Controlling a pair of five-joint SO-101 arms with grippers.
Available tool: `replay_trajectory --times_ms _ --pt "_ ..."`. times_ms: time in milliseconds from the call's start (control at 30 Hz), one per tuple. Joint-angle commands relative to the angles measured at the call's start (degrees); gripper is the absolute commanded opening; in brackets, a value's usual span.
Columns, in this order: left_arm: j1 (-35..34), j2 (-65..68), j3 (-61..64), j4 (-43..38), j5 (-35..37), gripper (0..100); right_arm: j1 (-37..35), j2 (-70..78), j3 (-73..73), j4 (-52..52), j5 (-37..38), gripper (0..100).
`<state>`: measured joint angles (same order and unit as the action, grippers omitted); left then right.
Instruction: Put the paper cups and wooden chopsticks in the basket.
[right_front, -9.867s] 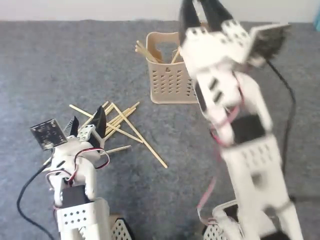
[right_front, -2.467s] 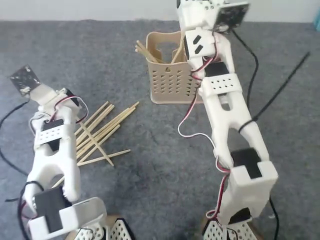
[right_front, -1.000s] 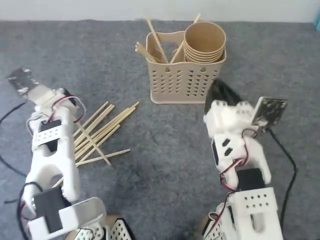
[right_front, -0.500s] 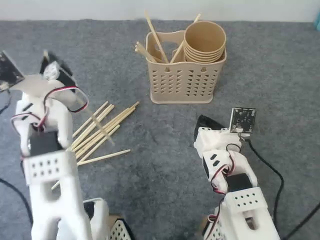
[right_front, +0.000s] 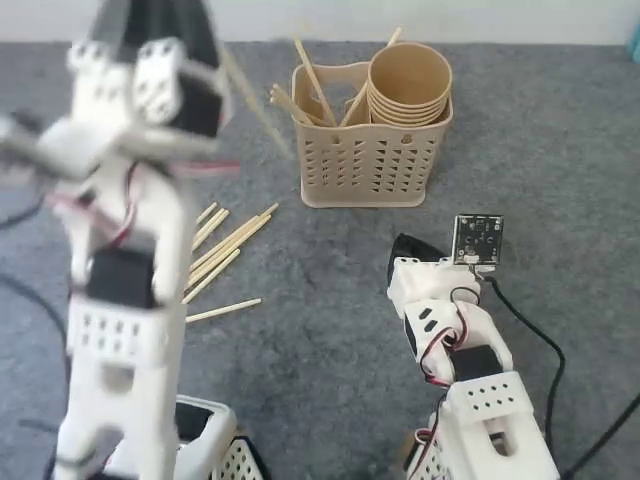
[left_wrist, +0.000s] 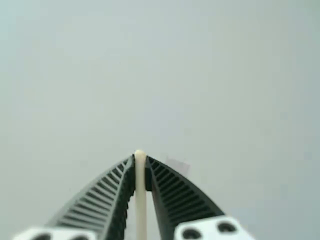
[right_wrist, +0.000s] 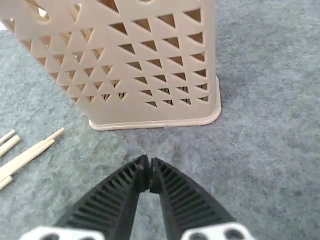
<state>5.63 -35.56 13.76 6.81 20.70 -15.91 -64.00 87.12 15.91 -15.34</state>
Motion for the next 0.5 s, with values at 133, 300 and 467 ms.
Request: replay_trajectory --times_ms 133,300,467 --pt "2.20 21.45 -22.37 -1.76 -0.44 1 4.35 0.31 -0.26 -4.88 1.05 0.8" --pt "5.63 30.95 -29.67 -2.02 -9.85 1 5.14 0.31 -0.26 -4.88 2.55 0.8" --pt "6.77 37.89 -30.29 -4.40 -12.13 1 5.23 0.31 -0.26 -4.88 5.36 0.9"
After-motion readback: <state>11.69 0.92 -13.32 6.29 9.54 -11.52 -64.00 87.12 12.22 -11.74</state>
